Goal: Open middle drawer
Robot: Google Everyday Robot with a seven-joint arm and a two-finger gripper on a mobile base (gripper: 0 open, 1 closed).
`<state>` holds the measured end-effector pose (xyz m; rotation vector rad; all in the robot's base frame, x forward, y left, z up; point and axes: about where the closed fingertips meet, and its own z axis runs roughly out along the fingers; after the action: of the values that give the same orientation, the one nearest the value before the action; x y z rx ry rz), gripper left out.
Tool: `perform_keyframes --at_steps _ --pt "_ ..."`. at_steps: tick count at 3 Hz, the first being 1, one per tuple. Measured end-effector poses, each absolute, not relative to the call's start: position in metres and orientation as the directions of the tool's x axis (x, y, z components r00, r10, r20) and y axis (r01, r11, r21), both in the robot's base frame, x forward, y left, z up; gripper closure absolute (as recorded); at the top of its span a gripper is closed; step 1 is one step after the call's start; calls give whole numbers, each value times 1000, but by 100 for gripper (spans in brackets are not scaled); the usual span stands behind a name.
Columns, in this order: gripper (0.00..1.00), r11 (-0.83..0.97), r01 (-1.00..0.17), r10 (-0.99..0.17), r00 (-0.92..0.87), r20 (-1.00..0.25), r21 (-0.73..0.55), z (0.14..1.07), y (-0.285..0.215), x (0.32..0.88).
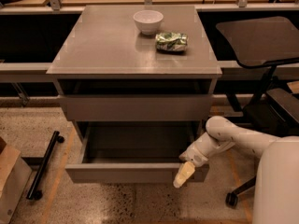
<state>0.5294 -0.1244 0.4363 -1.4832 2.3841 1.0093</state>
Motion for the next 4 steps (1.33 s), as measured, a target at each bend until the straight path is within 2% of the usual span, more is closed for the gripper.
perform_keyframes --at_steps 4 --pt "0 273 -771 -783 -526 -332 576 430 -115 473"
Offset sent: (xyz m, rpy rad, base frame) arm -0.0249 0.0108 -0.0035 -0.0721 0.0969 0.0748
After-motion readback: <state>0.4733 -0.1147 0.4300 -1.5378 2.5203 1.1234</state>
